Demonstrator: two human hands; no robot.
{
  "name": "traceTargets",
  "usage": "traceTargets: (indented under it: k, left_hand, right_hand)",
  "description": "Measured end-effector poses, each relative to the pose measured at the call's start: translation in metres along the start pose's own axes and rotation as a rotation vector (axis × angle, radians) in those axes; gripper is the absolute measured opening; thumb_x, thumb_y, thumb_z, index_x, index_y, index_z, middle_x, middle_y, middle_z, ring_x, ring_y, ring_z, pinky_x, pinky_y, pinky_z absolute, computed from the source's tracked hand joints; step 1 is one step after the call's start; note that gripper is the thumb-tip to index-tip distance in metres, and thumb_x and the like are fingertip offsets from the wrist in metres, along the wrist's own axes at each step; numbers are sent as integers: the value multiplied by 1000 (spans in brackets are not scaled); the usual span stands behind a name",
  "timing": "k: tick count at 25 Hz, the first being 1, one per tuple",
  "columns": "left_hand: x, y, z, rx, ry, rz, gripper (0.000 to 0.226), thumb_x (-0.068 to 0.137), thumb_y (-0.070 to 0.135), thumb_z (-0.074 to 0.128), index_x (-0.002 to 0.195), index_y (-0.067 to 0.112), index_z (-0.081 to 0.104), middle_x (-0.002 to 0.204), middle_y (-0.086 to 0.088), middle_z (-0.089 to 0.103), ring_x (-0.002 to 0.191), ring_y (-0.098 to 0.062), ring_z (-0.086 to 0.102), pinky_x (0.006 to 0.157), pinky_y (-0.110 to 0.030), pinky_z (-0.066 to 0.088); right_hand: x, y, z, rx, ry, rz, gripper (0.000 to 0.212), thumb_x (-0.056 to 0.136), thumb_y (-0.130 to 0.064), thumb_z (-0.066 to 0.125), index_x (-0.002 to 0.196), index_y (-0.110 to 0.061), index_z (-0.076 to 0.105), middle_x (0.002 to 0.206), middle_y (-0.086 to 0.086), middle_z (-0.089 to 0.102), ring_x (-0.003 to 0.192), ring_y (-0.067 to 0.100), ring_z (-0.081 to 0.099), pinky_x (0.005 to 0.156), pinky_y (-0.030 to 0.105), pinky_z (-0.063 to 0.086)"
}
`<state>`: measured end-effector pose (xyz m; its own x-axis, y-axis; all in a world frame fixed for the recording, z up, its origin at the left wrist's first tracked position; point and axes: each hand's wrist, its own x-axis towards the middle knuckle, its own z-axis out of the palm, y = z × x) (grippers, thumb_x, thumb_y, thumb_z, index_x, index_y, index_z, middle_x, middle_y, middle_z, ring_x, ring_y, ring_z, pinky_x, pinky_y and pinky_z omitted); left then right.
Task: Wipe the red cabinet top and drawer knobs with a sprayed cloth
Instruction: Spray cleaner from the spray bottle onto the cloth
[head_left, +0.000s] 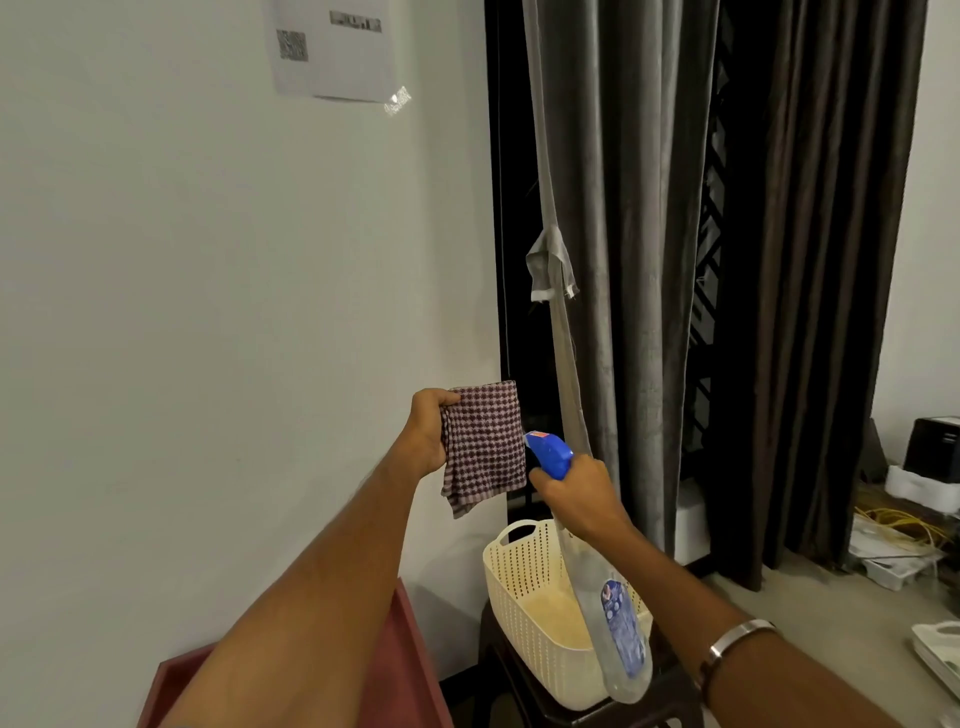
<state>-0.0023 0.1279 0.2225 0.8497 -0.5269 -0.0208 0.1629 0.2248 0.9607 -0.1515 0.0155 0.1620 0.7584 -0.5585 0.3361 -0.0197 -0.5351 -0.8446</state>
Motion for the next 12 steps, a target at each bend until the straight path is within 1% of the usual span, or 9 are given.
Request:
traceTargets:
  k: [2, 5, 7, 10, 12]
  left_hand:
    - [15, -6, 9, -16, 0, -1, 25, 90, 17, 38, 83, 7, 60, 84, -10, 66, 77, -24, 60, 74, -38, 49]
    - [39, -18, 22, -29, -8, -5, 26, 90, 16, 37, 82, 8, 60, 83, -10, 66, 77, -24, 60, 74, -37, 49]
    - [52, -30, 30, -27, -25, -13, 27, 91, 16, 36, 82, 8, 60, 83, -10, 66, 76, -24, 60, 74, -37, 49]
    - [70, -53, 42, -31, -39, -32, 29, 92, 15, 35, 82, 9, 61, 84, -10, 66, 77, -24, 60, 76, -38, 49]
    - [79, -71, 48, -27, -42, -34, 30, 92, 15, 34, 83, 10, 62, 85, -10, 66, 78, -24, 61, 77, -38, 49]
  right_hand:
    - [11, 12, -4, -10, -4, -6, 13, 85, -21, 62, 79, -20, 51, 62, -1, 50, 54, 9, 48, 53, 18, 40]
    - [29, 30, -12, -9, 5, -35, 22, 84, -16, 63, 70, -24, 48, 59, -3, 48, 51, 7, 46, 51, 17, 39]
    - [43, 41, -18, 2, 43, -44, 25, 83, -13, 63, 66, -21, 47, 56, -2, 46, 47, 7, 43, 47, 16, 38]
    - [66, 57, -19, 38, 106, -67, 28, 84, -13, 63, 64, -21, 46, 54, -3, 43, 40, 2, 43, 42, 9, 36]
    - [77, 69, -14, 87, 123, -66, 28, 87, -18, 62, 65, -23, 46, 56, -4, 44, 40, 0, 44, 41, 7, 35]
